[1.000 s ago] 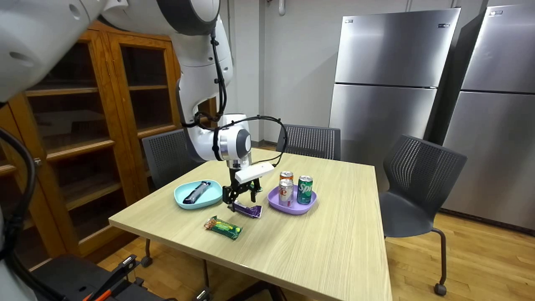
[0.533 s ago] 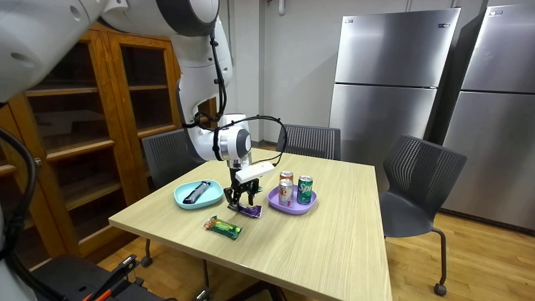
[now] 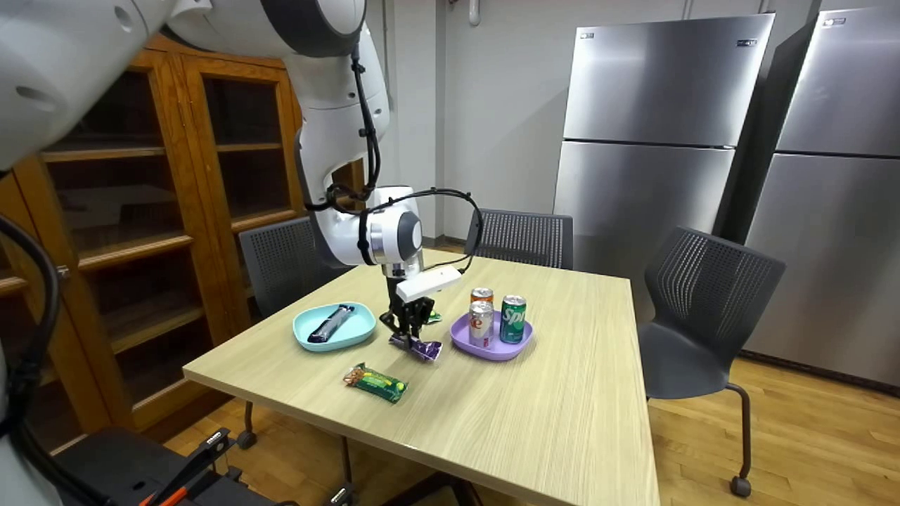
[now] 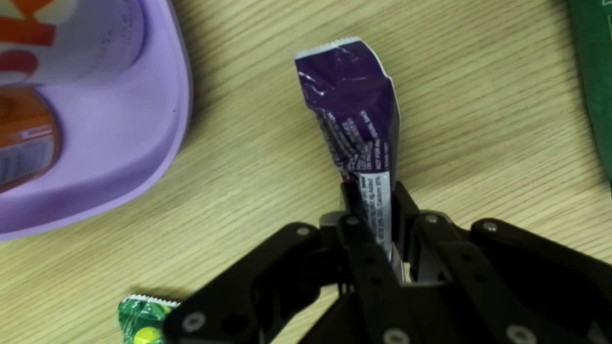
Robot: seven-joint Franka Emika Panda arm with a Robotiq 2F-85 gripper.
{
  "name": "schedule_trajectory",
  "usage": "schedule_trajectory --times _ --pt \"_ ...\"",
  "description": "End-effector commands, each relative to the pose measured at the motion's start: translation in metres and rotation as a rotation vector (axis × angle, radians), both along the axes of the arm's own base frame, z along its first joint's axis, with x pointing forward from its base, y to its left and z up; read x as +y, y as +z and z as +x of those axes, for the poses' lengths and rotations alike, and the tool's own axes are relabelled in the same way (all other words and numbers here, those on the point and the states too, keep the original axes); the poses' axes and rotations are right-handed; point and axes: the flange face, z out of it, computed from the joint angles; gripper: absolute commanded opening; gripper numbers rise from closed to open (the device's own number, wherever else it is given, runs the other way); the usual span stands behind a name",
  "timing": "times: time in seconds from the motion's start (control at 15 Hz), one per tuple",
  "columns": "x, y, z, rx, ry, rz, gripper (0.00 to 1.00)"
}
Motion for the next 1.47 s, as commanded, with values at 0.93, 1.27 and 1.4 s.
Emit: schedule_trajectory --times 0.93,1.27,1.4 --pt "0.122 0.095 0.001 -0.120 -0.291 -0.042 0.04" --pt "0.166 0.084 -0.010 -0.111 -0.460 -0.054 0.04" --pt "0.181 0.081 -0.014 -0.109 -0.521 -0.063 0.04"
